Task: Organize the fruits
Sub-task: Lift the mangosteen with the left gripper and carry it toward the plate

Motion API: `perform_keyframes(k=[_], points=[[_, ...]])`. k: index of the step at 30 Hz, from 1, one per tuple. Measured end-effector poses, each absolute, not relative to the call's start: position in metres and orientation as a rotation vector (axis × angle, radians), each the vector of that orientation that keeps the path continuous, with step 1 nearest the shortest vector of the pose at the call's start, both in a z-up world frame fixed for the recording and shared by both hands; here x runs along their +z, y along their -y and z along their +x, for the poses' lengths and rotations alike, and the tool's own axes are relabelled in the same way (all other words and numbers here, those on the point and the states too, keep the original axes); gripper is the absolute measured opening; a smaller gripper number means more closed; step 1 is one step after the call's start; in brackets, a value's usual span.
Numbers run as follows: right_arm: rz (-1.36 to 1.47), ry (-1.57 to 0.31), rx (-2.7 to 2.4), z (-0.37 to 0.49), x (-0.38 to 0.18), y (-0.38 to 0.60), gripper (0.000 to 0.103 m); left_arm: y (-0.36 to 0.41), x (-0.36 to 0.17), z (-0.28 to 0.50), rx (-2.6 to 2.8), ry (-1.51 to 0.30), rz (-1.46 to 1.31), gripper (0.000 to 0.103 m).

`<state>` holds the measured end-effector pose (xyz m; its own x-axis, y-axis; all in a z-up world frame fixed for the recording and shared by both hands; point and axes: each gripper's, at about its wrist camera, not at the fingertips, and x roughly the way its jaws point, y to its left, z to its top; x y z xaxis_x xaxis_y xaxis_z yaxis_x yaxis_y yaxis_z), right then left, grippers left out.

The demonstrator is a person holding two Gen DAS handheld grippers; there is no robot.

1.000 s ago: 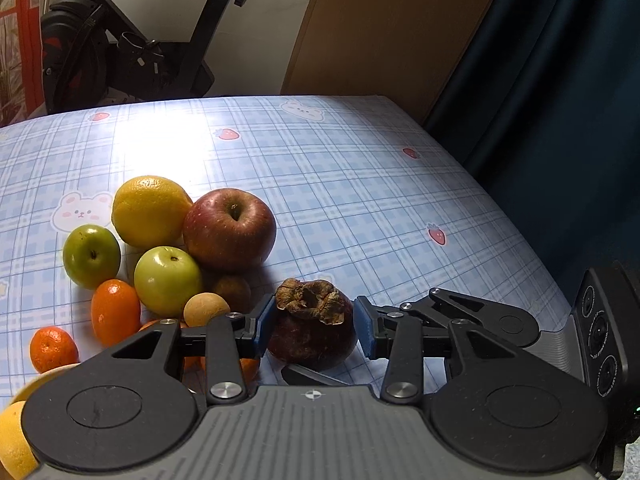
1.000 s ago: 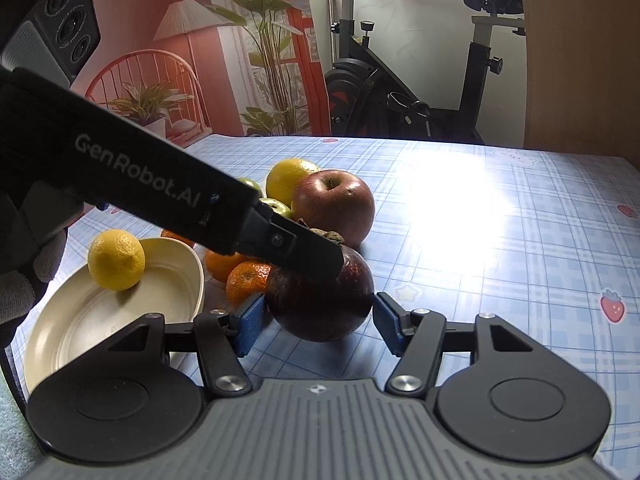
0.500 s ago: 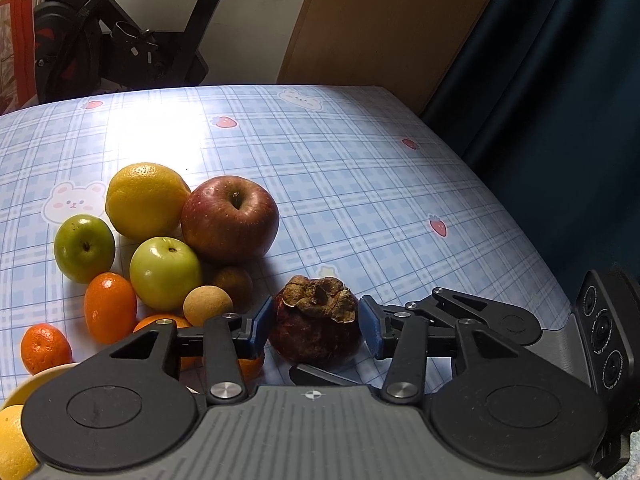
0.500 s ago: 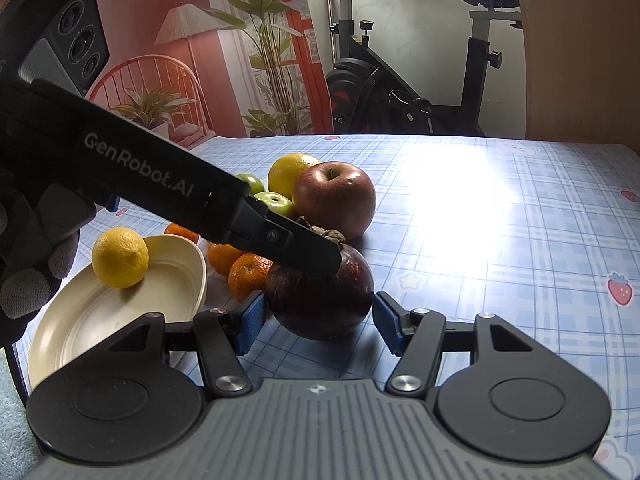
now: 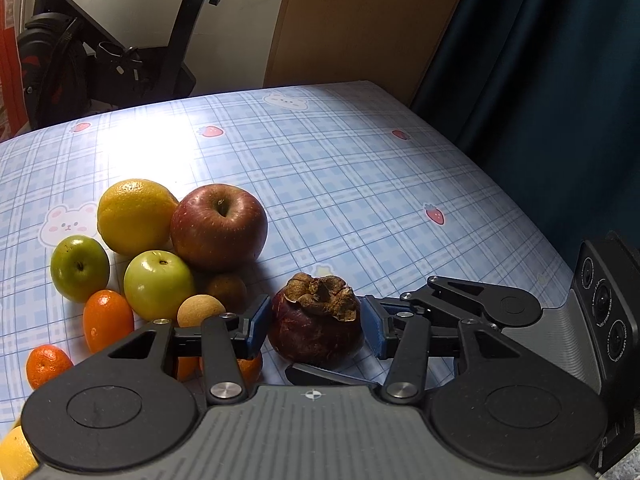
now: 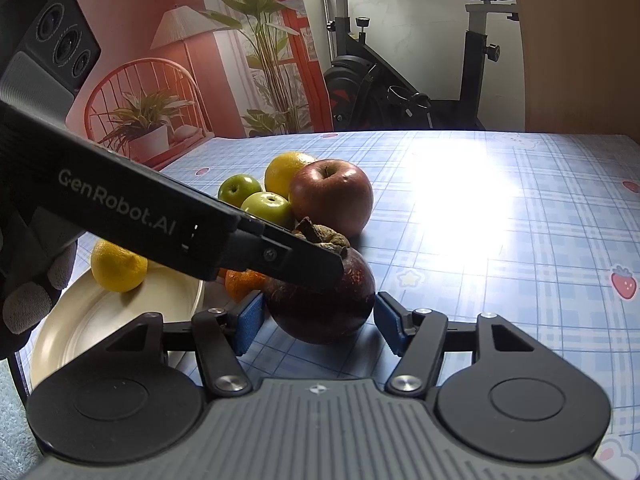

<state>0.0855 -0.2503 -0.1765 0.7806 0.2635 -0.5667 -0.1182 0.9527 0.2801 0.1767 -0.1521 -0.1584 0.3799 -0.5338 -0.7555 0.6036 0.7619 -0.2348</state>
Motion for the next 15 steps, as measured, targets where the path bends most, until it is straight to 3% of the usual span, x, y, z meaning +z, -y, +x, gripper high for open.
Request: perform_keyframes(k=[15], points=[[0.252, -0.633, 0.202, 0.0852, -0.1735, 0.2507, 0.062, 0.1490, -0.1543, 0.1809, -0.727, -0.954, 0.058, 0.051]])
